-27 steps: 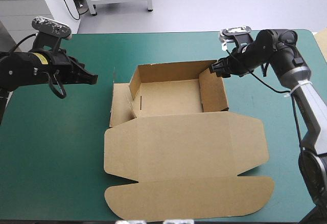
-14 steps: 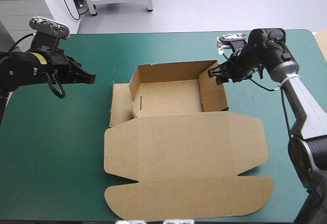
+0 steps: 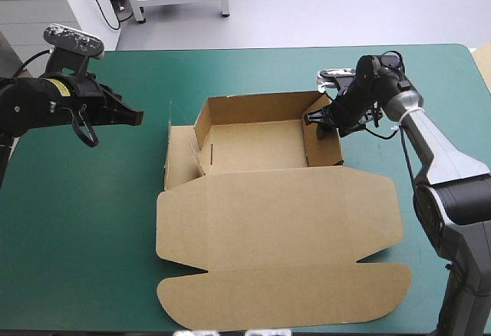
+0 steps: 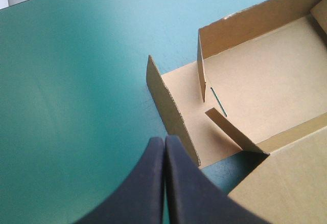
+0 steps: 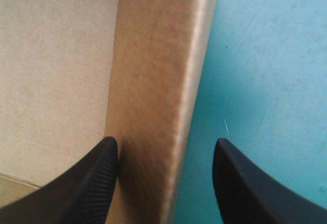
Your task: Fold the box
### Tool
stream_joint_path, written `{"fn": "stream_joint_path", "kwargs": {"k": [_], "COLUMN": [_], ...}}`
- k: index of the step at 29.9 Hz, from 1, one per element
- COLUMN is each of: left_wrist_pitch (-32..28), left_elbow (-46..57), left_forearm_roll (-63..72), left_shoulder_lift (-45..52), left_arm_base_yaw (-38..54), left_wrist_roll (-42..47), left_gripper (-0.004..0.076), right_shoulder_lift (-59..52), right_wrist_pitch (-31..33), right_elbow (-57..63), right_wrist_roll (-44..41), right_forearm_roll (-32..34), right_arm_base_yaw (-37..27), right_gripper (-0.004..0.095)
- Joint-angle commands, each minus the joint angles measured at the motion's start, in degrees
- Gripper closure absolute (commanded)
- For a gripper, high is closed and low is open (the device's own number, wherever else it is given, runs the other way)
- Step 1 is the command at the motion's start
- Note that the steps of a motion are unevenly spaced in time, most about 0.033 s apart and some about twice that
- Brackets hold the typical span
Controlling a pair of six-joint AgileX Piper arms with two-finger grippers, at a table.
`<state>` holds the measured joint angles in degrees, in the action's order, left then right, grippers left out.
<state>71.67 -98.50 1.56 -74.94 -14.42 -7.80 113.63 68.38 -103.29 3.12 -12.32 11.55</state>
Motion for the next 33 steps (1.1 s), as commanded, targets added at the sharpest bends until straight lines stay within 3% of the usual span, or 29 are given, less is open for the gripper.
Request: {"fn": "stream_joint_path", "kwargs": {"k": [1, 4, 10, 24, 33], "left_wrist_pitch": [2.2, 2.2, 2.2, 2.2, 2.2], "left_elbow": [-1.7, -1.7, -1.7, -1.7, -1.7], "left_forearm_roll": [0.1, 0.1, -0.1, -0.8, -7.0], "left_shoulder_lift": [1.6, 1.6, 1.6, 1.5, 1.5], "left_arm_base_yaw": [0.1, 0.1, 0.1, 0.1, 0.1], "left_wrist_roll": [0.6, 0.6, 0.6, 1.2, 6.9], "left_gripper": [0.0732, 0.0732, 0.0732, 0.0732, 0.0732], "right_shoulder_lift": [-2.5, -2.3, -2.3, -9.8, -22.1], "right_wrist_pitch": [-1.8, -2.2, -3.2, 2.9, 3.0], "right_elbow": [-1.6, -1.6, -1.6, -2.2, -2.2], "right_wrist_roll": [1.0, 1.1, 4.4, 4.1, 1.6], "right_forearm_roll": [-1.5, -1.7, -4.2, -6.5, -8.5], "right_arm_base_yaw": [-0.2, -0.2, -0.2, -1.0, -8.2], "right_gripper": [0.0406, 0.0497, 0.0930, 0.0924, 0.0929]}}
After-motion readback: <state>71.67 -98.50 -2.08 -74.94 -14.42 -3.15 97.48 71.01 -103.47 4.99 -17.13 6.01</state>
